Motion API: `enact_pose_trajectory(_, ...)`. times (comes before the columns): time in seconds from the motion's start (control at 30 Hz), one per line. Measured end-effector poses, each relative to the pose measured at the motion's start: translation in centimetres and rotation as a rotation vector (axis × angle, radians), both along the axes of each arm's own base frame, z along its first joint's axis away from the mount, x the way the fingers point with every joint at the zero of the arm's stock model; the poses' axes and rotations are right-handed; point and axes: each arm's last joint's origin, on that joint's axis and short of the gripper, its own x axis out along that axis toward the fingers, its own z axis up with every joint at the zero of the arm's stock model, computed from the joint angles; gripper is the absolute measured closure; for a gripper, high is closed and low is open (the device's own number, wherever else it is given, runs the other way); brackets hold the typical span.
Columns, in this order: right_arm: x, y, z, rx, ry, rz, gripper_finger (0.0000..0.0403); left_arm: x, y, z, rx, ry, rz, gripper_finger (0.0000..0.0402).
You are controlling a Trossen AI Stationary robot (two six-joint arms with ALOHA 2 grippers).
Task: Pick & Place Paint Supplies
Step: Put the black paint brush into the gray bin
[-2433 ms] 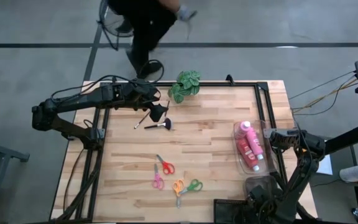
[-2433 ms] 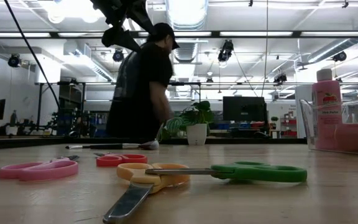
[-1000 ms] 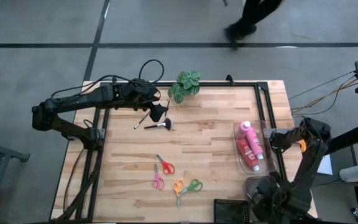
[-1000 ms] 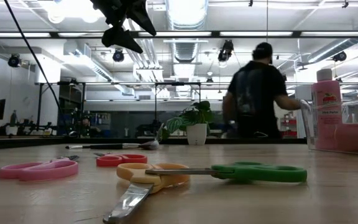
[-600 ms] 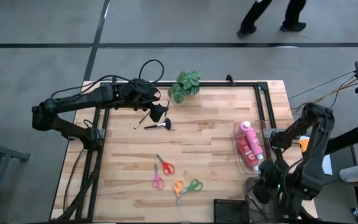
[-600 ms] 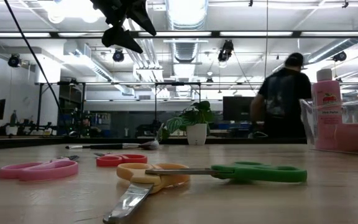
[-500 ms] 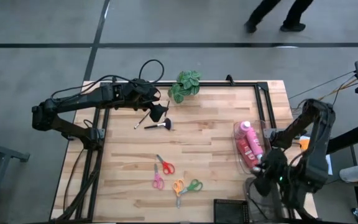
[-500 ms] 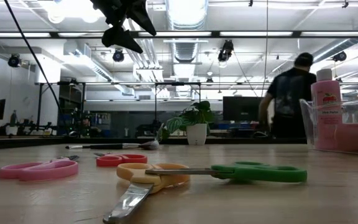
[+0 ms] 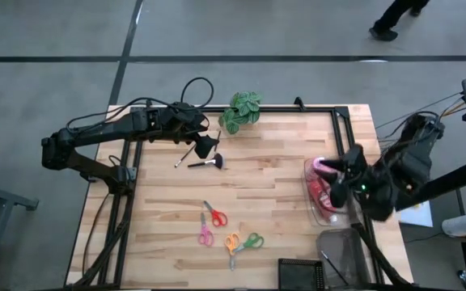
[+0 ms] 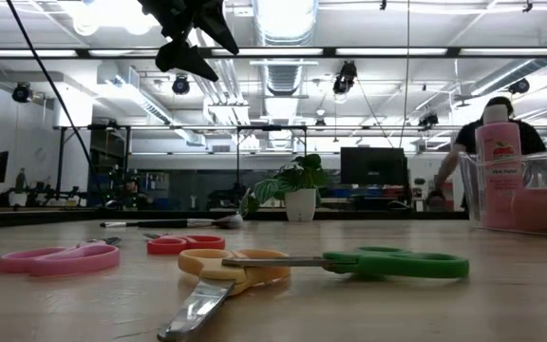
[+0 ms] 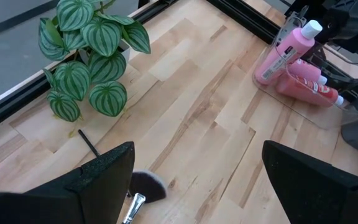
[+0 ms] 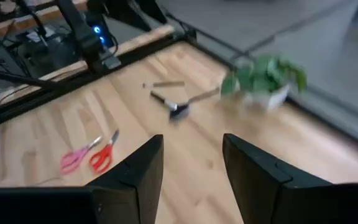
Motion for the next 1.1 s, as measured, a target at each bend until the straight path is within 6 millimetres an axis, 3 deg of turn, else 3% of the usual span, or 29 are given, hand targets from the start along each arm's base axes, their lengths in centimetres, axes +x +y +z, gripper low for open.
enact_pose_trajectory(0.23,2.7,-1.9,3.0,-0.13,-0.058,0.182,0.0241,0.0,0.0,0.0,0.0,0.0,0.0,0.0045)
enact_pose_trajectory(0.4,5.5,-3.3,3.6,-0.244,-0.067,0.344,0.0241,0.0,0.0,0.0,0.0,0.0,0.0,0.0045)
enact_pose_trajectory(0.6,8.6,-6.2,1.1,-0.302,0.004,0.35,0.0241,0.0,0.0,0.0,0.0,0.0,0.0,0.0045)
enact_pose_trajectory(0.73,10.0,-8.3,-0.5,-0.289,-0.198,0.419,0.0241,0.0,0.0,0.0,0.0,0.0,0.001,0.0045)
enact_pose_trajectory(0.87,10.1,-10.7,-2.9,-0.323,-0.341,0.467,0.0241,0.0,0.0,0.0,0.0,0.0,0.001,0.0045)
enact_pose_trajectory(1.1,9.3,-13.9,-7.0,-0.149,-0.306,0.499,0.0241,0.0,0.0,0.0,0.0,0.0,0.001,0.0045)
